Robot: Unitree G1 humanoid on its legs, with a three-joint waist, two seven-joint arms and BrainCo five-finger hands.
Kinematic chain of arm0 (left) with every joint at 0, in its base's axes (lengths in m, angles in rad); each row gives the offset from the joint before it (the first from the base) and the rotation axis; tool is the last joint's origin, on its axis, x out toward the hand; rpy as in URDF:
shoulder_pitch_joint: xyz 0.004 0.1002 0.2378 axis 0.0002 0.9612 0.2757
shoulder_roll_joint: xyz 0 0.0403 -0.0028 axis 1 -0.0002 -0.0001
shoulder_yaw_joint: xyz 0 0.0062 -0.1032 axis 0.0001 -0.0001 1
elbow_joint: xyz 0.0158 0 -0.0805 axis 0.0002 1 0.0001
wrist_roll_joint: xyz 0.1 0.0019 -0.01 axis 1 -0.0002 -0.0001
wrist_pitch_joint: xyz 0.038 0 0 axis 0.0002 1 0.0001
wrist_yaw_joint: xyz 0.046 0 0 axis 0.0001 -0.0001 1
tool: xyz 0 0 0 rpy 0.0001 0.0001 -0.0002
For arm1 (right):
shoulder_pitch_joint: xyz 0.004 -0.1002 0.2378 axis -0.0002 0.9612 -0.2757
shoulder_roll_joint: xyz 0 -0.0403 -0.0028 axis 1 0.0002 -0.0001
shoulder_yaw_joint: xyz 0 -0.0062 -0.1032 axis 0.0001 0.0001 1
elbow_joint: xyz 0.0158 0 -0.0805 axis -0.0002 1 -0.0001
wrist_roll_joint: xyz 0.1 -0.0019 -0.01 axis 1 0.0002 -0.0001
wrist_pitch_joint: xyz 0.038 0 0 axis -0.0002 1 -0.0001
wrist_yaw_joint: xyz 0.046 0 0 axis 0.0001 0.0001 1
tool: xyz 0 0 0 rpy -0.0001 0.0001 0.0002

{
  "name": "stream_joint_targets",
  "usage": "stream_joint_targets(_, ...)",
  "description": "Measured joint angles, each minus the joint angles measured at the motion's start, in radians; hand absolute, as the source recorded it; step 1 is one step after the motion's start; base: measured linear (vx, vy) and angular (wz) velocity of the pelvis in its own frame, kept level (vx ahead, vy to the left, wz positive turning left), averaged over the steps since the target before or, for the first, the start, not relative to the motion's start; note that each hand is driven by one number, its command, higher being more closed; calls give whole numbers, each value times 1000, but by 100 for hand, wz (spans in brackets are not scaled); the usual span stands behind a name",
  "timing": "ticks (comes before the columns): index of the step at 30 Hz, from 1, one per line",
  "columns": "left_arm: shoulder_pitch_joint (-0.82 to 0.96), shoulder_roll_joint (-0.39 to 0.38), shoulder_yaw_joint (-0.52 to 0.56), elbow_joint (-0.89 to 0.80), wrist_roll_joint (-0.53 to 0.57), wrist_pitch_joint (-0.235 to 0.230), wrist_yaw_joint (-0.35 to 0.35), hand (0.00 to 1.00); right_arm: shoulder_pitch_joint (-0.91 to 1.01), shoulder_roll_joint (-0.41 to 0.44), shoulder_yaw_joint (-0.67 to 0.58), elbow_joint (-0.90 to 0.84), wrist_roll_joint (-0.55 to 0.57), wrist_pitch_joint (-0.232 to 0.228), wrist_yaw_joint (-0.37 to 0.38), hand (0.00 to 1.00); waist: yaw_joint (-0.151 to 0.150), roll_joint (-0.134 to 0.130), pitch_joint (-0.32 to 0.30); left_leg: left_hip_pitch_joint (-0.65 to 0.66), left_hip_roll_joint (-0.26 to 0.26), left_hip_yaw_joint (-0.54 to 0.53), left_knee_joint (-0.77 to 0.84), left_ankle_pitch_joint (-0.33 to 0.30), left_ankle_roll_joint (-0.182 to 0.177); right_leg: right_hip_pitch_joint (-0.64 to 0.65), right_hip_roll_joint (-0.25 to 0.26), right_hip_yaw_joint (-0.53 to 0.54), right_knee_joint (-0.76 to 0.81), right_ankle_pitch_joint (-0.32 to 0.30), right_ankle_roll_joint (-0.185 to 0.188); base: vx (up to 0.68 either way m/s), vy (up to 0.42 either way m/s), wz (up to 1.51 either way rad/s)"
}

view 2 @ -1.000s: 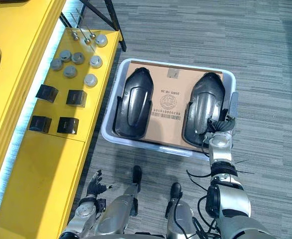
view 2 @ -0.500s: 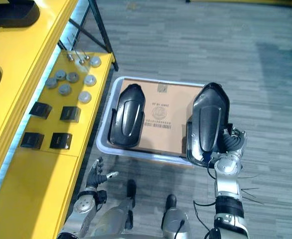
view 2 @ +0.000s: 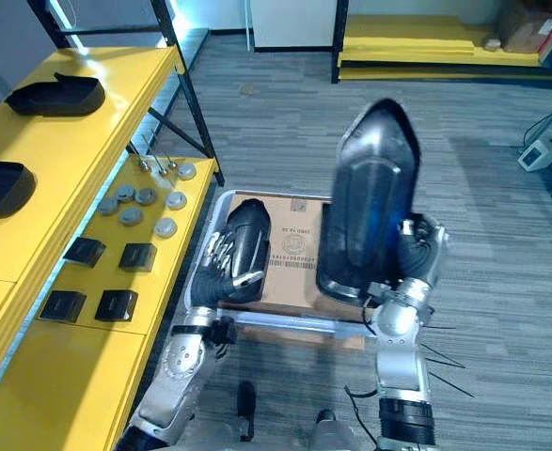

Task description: Walk over and take plastic housings, then place them on the shelf

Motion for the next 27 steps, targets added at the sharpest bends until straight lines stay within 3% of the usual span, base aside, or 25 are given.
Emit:
stream_joint_targets(8, -72, -1, -45, 98, 36, 50, 81, 0, 43, 27, 147, -1, -12, -4, 3, 100, 0, -11, -16, 14, 5, 23, -2, 0, 0, 15, 7, 23, -20, 25, 1, -32, 5, -9)
stream_joint_targets(9, -77, -1, -46, 112, 36, 58, 92, 100, 46, 26, 151, -1, -11, -4, 2, 100, 0, -14, -21, 14, 5, 26, -2, 0, 1, 15, 8, 28, -22, 27, 1, -26, 6, -10)
stream_joint_targets(12, -86, 2, -51, 137, 35, 64, 107, 100, 54, 22, 167, -1, -8, -5, 0, 100, 0, -18, -42, 14, 7, 33, -2, 0, 1, 15, 10, 36, -36, 35, 2, -22, 3, -10)
stream_joint_targets(13, -87, 2, -52, 142, 31, 64, 111, 100, 64, 20, 169, -1, -6, -8, -1, 0, 0, -20, -53, 15, 8, 37, -2, 0, 0, 15, 11, 40, -38, 37, 1, -5, -3, -7)
stream_joint_targets(16, -90, 3, -55, 155, 22, 66, 110, 100, 75, 9, 185, -1, 14, -22, 4, 0, -1, -19, -63, 16, 10, 40, -2, 0, 0, 15, 13, 42, -39, 38, -1, -10, -4, -4)
stream_joint_targets(19, -92, 4, -54, 155, -4, 73, 112, 100, 82, -6, 242, -2, 48, -66, 11, 0, -2, -20, -67, 22, 15, 45, -2, 0, 0, 17, 14, 47, -48, 42, -5, -34, -2, -6)
stream_joint_targets(27, -108, 27, -50, 156, -22, 80, 108, 100, 75, -73, 250, -12, 156, -123, 80, 0, 1, -24, -89, 22, 15, 45, -2, 1, 0, 19, 20, 48, -51, 45, -6, 0, 0, 0)
